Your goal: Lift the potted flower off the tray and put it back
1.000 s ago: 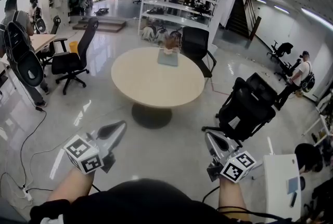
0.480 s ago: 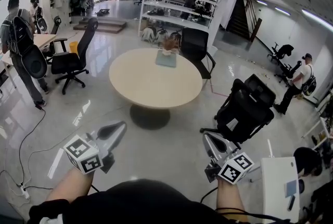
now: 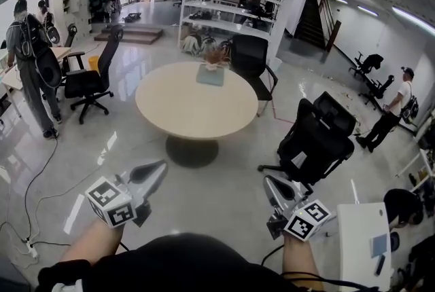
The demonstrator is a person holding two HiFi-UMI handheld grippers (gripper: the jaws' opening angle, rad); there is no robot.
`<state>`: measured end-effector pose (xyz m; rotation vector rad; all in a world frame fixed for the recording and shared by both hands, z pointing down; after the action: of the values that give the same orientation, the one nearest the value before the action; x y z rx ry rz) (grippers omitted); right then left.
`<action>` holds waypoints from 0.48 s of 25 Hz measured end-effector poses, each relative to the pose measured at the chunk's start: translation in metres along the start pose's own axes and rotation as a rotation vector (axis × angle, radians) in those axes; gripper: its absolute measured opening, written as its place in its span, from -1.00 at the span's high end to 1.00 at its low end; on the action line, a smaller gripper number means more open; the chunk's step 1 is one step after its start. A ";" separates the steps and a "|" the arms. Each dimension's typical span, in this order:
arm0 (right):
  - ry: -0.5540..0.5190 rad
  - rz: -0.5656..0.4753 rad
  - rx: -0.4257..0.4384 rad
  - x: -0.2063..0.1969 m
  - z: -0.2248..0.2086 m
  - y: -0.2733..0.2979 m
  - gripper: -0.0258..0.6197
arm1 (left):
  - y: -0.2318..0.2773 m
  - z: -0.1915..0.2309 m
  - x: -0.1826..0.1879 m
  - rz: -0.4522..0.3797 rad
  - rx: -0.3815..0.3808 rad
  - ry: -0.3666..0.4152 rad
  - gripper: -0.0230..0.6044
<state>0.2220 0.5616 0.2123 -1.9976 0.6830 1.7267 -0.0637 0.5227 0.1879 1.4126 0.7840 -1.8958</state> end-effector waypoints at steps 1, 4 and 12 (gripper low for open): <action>0.003 -0.001 -0.001 0.000 -0.003 -0.003 0.88 | 0.004 -0.004 -0.001 0.004 -0.002 0.001 0.93; 0.008 -0.003 -0.002 -0.002 -0.011 -0.012 0.88 | 0.014 -0.011 -0.006 0.018 -0.005 -0.002 0.93; 0.021 0.017 -0.016 -0.006 -0.028 -0.007 0.88 | 0.034 -0.004 -0.016 0.035 -0.036 -0.010 0.93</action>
<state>0.2479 0.5513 0.2227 -2.0298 0.6968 1.7281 -0.0318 0.5071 0.1996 1.3848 0.7797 -1.8515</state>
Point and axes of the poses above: the fingertips, and each gripper's own axes: y forward along the fingers, z to its left, x out of its top, the point moved 2 cm from there along -y, backward along the fingers, and after that the axes turned 4 degrees about -y, right-handed, at the moved point
